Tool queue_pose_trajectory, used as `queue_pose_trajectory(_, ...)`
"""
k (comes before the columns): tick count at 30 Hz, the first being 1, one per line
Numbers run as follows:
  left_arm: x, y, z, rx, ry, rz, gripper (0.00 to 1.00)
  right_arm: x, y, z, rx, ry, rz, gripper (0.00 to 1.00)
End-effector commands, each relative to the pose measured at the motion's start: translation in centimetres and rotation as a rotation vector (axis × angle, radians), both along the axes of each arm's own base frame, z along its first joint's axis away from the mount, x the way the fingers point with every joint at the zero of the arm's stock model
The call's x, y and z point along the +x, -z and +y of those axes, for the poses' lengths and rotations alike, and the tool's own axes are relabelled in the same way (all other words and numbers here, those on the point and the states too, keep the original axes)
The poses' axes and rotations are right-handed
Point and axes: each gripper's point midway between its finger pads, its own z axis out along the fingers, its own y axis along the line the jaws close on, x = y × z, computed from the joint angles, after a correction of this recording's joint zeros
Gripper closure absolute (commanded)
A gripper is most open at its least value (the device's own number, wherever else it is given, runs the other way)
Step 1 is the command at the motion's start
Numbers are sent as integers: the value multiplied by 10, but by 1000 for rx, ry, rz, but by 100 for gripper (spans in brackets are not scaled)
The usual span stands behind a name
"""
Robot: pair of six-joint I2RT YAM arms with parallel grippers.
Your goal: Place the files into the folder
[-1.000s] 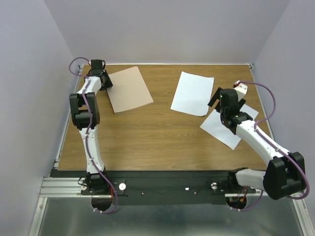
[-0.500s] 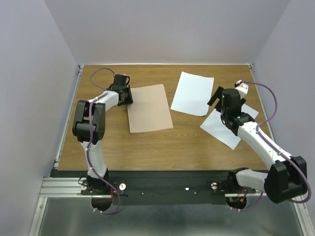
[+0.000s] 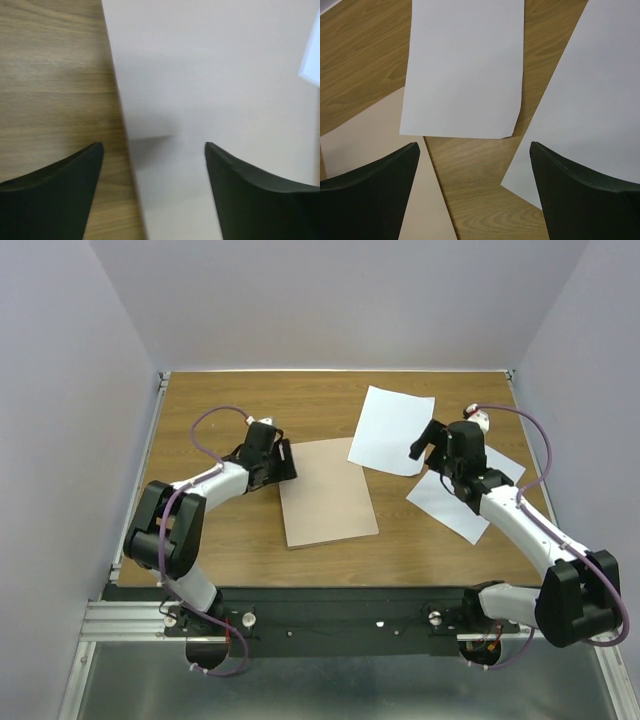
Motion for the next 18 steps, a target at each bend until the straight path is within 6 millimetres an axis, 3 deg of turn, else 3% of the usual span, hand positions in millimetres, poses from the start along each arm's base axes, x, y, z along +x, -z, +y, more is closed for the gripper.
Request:
queue_pose_trajectory(1, 12, -55, 4, 26, -57, -140, 2, -11, -13, 5, 45, -26, -47, 0)
queue_pose_trajectory(2, 13, -63, 8, 38, -74, -153, 2, -13, -16, 6, 52, -28, -55, 0)
queue_pose_trajectory(5, 23, -121, 16, 70, -93, -271, 1, -22, -26, 3, 69, -23, -92, 0)
queue_pose_trajectory(6, 28, -169, 9, 42, -80, -379, 1, -25, -29, 3, 74, -24, -102, 0)
queue_pose_trajectory(8, 31, -225, -1, 54, -5, -532, 2, -31, -33, 1, 83, -25, -121, 0)
queue_pose_trajectory(9, 31, -283, -10, 8, 26, -684, 2, -33, -32, 0, 82, -23, -121, 0)
queue_pose_trajectory(11, 21, -334, -38, -21, 183, -832, 2, -38, -29, -4, 80, -6, -116, 0)
queue_pose_trajectory(12, 17, -377, -46, -43, 215, -931, 2, -40, -27, -6, 75, 2, -110, 0)
queue_pose_trajectory(15, 8, -425, -79, -16, 341, -1054, 2, -48, -21, -15, 57, 41, -88, 0)
queue_pose_trajectory(18, 8, -431, -118, 76, 455, -1089, 2, -55, -18, -23, 44, 72, -81, 0)
